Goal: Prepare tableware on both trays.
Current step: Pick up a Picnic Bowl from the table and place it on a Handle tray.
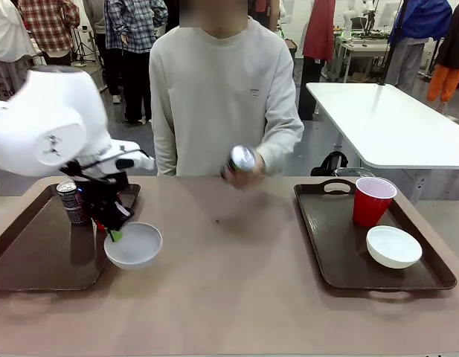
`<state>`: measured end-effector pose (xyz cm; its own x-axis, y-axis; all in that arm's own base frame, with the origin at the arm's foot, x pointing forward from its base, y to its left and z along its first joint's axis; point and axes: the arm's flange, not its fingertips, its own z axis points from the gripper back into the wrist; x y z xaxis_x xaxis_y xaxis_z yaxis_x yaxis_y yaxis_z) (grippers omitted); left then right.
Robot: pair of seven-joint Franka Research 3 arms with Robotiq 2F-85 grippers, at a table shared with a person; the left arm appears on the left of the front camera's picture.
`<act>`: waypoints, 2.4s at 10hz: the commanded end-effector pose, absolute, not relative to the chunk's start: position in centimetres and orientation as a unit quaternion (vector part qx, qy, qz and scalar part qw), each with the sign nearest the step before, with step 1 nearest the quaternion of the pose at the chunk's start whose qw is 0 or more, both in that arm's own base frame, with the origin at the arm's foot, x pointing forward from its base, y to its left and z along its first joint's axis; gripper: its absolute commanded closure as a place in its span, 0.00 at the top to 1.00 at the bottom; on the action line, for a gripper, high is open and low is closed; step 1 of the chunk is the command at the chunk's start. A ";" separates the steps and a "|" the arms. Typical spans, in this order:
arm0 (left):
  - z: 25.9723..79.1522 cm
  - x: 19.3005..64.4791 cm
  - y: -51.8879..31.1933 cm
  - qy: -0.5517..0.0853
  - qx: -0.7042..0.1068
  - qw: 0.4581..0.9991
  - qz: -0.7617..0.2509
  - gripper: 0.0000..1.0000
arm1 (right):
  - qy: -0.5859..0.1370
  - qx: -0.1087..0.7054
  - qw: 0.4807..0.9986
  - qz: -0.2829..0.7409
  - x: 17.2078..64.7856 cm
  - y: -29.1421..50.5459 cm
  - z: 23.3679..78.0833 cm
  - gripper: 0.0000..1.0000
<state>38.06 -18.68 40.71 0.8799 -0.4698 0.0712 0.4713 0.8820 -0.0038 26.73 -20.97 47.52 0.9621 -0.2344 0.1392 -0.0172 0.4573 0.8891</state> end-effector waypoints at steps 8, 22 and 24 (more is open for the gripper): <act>40.1 38.9 -2.6 -0.075 -0.036 0.989 -0.121 0.00 | -0.119 0.515 0.847 -0.057 26.4 -21.0 47.5 1.00; 36.4 37.6 -4.2 -0.019 0.045 0.991 -0.122 1.00 | -0.119 0.515 0.847 -0.057 26.4 -21.0 47.5 1.00; 39.4 35.9 -5.5 -0.039 0.024 0.989 -0.144 1.00 | -0.119 0.515 0.847 -0.057 26.4 -21.0 47.5 1.00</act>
